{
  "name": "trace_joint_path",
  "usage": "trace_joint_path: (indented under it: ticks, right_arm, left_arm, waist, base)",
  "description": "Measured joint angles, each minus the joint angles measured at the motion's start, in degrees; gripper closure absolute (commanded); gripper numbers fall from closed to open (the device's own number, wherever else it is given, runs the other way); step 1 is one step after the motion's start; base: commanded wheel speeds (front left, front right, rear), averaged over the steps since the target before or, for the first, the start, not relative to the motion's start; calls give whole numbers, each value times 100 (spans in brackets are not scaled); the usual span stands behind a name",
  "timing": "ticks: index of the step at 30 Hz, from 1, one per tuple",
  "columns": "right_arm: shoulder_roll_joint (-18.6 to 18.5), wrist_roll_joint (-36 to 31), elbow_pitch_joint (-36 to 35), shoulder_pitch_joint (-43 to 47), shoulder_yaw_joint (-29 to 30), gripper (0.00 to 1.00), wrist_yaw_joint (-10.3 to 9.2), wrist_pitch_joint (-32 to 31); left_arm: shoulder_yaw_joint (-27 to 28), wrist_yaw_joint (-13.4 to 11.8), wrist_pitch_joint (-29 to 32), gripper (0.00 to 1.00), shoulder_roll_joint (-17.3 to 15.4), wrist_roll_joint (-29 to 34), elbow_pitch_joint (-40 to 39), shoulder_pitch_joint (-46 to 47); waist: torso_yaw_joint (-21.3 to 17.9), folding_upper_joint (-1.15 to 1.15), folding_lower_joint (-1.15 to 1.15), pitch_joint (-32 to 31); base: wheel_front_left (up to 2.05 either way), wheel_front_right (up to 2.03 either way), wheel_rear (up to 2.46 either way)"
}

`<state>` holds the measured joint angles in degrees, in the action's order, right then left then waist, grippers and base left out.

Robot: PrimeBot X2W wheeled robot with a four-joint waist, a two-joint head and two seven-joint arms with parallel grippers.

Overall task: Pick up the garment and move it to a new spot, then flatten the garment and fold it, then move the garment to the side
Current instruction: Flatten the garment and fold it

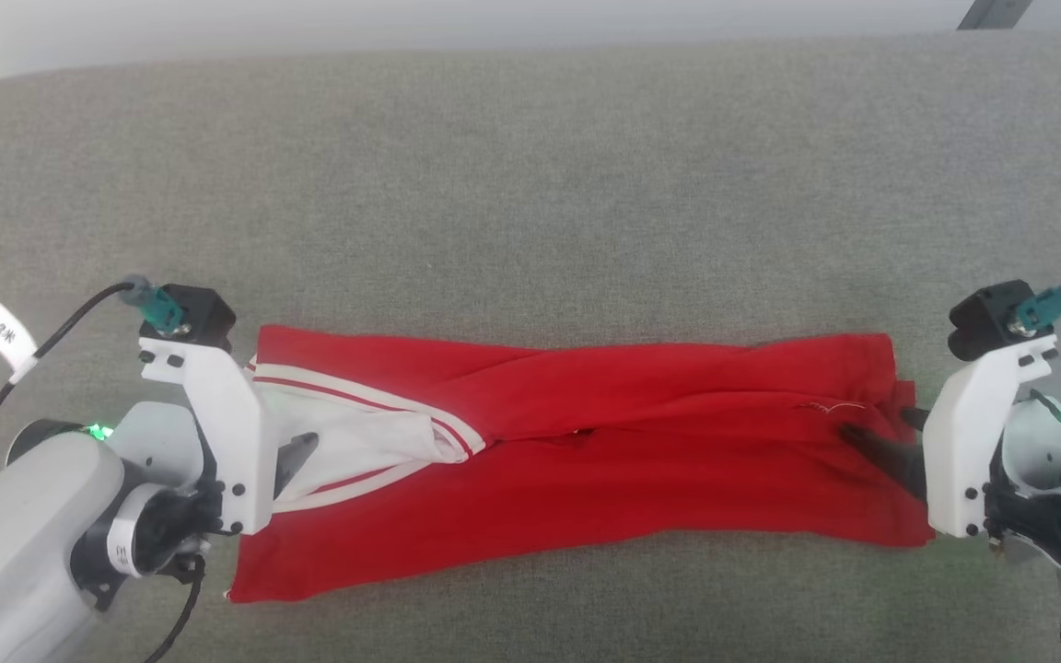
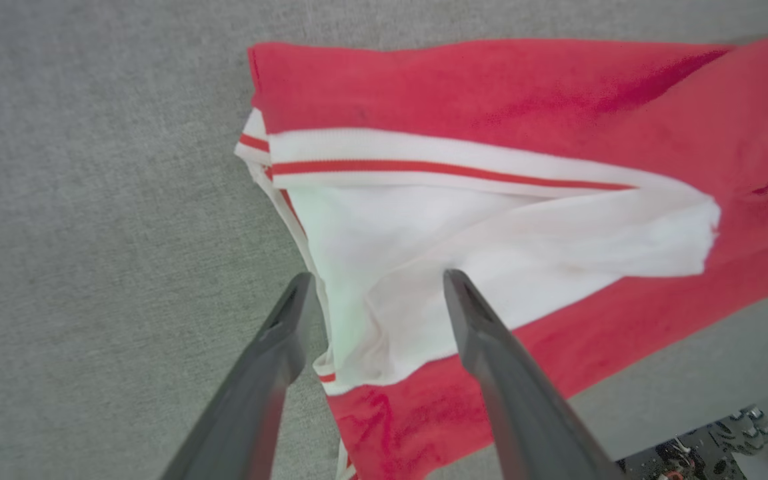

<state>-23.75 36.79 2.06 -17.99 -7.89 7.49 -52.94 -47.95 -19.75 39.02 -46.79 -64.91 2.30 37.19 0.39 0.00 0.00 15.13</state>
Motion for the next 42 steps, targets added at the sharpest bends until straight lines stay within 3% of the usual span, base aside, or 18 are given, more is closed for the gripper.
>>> trace_joint_path:
  ticks: [6,12,20,24,29,36,37,38,39,42]
  right_arm:
    - [59,-9,-183,238,287,0,0,89]
    - [215,-87,-154,398,701,0,0,179]
    - [305,-164,281,370,980,0,0,202]
    - [325,-157,658,211,934,0,0,254]
    - [330,-87,1136,1,795,0,0,302]
    - [274,116,1805,-374,475,0,-3,301]
    - [257,168,1862,-413,423,6,-7,293]
    - [240,222,1908,-457,366,63,-16,271]
    - [189,259,1919,-486,257,100,-19,242]
    - [99,460,1939,-533,49,100,-19,242]
  left_arm:
    - [243,196,-837,0,-44,73,-132,-283]
    - [557,421,-2121,0,-123,263,-250,-682]
    - [1093,493,-4138,0,-91,565,-210,-1401]
    - [1292,476,-4858,0,21,586,-149,-1739]
    - [1524,447,-5282,0,155,644,-29,-2042]
    - [2139,705,-5384,0,726,949,277,-2419]
    - [2273,761,-5384,0,812,1031,299,-2453]
    - [2437,810,-5389,0,918,1114,326,-2506]
    - [2535,879,-5399,0,1002,1194,359,-2566]
    - [2800,1103,-5399,0,1244,1424,465,-2762]
  waist:
    - [1,0,0,-173]
    - [32,0,0,-243]
    - [214,0,0,-198]
    - [324,0,0,-157]
    - [441,0,0,-117]
    - [650,0,0,-70]
    - [674,0,0,-69]
    - [693,0,0,-71]
    - [709,0,0,-75]
    - [736,0,0,-95]
  base:
    - [0,0,0]
    - [0,0,0]
    - [0,0,0]
    - [0,0,0]
    - [0,0,0]
    - [0,0,0]
    - [0,0,0]
    - [0,0,0]
    - [0,0,0]
    - [0,0,0]
